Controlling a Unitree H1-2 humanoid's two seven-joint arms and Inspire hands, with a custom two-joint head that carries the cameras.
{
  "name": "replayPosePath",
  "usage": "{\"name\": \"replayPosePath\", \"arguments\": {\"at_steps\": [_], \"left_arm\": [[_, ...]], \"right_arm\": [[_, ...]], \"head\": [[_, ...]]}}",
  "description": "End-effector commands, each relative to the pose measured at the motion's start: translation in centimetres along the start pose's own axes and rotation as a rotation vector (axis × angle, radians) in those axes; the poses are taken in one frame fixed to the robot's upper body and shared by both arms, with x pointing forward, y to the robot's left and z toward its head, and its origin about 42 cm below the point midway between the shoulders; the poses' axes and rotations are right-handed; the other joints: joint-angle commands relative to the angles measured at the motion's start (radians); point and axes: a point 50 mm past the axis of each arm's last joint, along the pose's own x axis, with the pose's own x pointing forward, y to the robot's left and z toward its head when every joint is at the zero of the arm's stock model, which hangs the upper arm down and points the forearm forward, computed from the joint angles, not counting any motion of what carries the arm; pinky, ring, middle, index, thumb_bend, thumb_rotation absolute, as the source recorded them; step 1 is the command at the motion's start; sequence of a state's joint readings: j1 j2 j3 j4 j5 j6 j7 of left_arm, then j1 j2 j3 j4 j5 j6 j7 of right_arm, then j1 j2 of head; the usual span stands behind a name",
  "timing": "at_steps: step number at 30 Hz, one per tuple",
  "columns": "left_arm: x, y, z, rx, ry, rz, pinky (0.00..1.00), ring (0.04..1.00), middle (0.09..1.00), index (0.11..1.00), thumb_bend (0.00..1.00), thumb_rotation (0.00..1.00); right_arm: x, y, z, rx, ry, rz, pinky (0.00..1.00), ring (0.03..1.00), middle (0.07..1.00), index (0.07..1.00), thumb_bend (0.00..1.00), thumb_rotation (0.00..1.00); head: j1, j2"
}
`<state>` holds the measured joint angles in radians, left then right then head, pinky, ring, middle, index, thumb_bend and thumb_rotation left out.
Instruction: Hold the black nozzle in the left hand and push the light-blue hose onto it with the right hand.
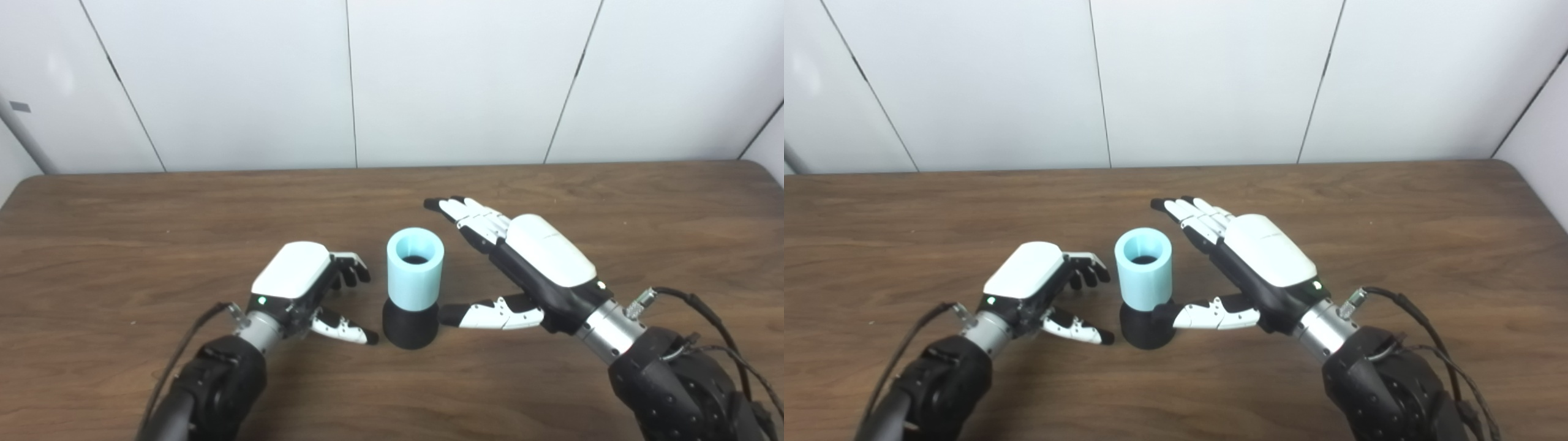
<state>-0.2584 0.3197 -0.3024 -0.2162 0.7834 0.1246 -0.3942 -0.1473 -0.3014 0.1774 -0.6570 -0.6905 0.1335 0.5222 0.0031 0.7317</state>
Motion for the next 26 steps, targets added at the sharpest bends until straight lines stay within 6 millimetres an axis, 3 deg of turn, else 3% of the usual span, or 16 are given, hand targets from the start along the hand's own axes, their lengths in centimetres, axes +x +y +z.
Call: {"name": "replayPosePath", "arguments": {"at_steps": [1,6,11,13,15,17,19,23,26], "left_arm": [[0.4,3.4,0.7,0.012,-0.042,0.040,0.53,0.607,0.628,0.684,1.00,0.37],[-0.4,6.0,-0.1,-0.012,-0.014,0.001,0.57,0.631,0.650,0.741,1.00,0.37],[-1.6,7.3,-1.3,-0.081,0.005,0.062,0.58,0.647,0.666,0.750,1.00,0.36],[-2.2,7.6,-1.9,-0.191,0.013,0.108,0.58,0.661,0.686,0.750,0.96,0.36],[-2.8,7.7,-2.3,-0.374,0.015,0.144,0.61,0.684,0.698,0.750,0.88,0.29],[-3.4,7.5,-2.9,-0.546,0.013,0.185,0.63,0.691,0.717,0.755,0.81,0.27],[-3.9,6.8,-3.3,-0.661,0.029,0.233,0.65,0.693,0.727,0.754,0.76,0.31],[-4.9,5.4,-3.8,-0.744,0.061,0.264,0.66,0.727,0.761,0.798,0.65,0.45],[-5.8,4.3,-4.0,-0.807,0.086,0.265,0.73,0.786,0.807,0.827,0.61,0.49]], "right_arm": [[0.1,-1.0,0.3,-0.015,-0.024,-0.051,0.94,0.979,0.963,0.984,0.58,1.00],[0.0,-1.1,0.0,-0.010,-0.023,-0.061,0.94,0.975,0.958,0.981,0.58,1.00],[-0.1,-1.3,-0.4,0.000,-0.003,-0.070,0.93,0.971,0.955,0.978,0.59,1.00],[-0.4,-1.2,-0.7,0.046,0.026,-0.077,0.93,0.964,0.953,0.990,0.61,1.00],[-0.7,-0.9,-1.0,0.096,0.058,-0.077,0.87,0.964,0.965,0.998,0.64,0.98],[-1.0,-0.6,-1.4,0.152,0.083,-0.084,0.85,0.966,0.984,1.000,0.64,0.97],[-1.3,-0.1,-1.8,0.226,0.101,-0.108,0.82,0.947,0.992,1.000,0.62,0.94],[-2.0,0.8,-2.5,0.335,0.163,-0.159,0.81,0.924,0.985,0.998,0.57,0.95],[-2.7,1.7,-2.9,0.426,0.238,-0.208,0.78,0.902,0.973,0.984,0.55,0.98]], "head": [[0.001,0.000],[-0.002,-0.001],[-0.004,0.001],[-0.006,0.002],[-0.008,0.004],[-0.010,0.007],[-0.015,0.007],[-0.021,0.016],[-0.020,0.022]]}}
